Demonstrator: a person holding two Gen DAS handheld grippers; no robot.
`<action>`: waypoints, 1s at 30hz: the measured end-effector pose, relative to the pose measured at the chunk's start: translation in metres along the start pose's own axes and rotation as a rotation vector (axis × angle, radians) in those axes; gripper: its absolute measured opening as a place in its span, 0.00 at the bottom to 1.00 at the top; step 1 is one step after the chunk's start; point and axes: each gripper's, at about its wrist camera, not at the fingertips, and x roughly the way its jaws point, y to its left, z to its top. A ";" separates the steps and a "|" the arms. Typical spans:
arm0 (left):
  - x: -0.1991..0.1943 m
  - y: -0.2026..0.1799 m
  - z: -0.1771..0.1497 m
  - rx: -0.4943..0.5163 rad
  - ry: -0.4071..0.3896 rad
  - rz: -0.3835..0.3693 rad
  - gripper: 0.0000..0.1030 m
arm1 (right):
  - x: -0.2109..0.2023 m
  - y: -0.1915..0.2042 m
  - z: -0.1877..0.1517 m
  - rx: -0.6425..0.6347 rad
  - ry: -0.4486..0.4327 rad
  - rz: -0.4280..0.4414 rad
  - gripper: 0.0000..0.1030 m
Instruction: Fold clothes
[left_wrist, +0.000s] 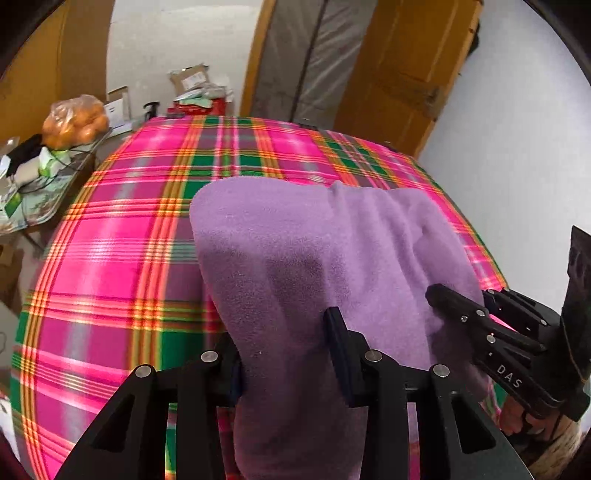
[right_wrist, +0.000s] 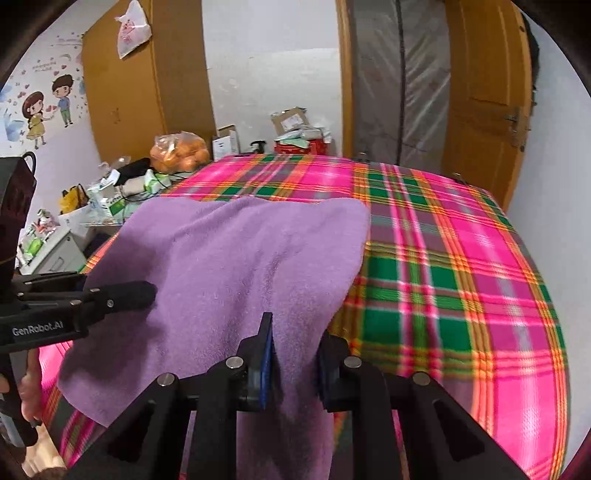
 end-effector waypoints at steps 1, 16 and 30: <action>0.000 0.004 0.002 -0.007 -0.001 0.007 0.38 | 0.004 0.003 0.004 -0.001 0.002 0.008 0.19; 0.023 0.059 0.049 -0.059 0.003 0.056 0.38 | 0.062 0.026 0.058 0.002 0.020 0.045 0.19; 0.062 0.083 0.100 -0.066 0.031 0.065 0.38 | 0.110 0.023 0.102 0.026 0.009 0.007 0.19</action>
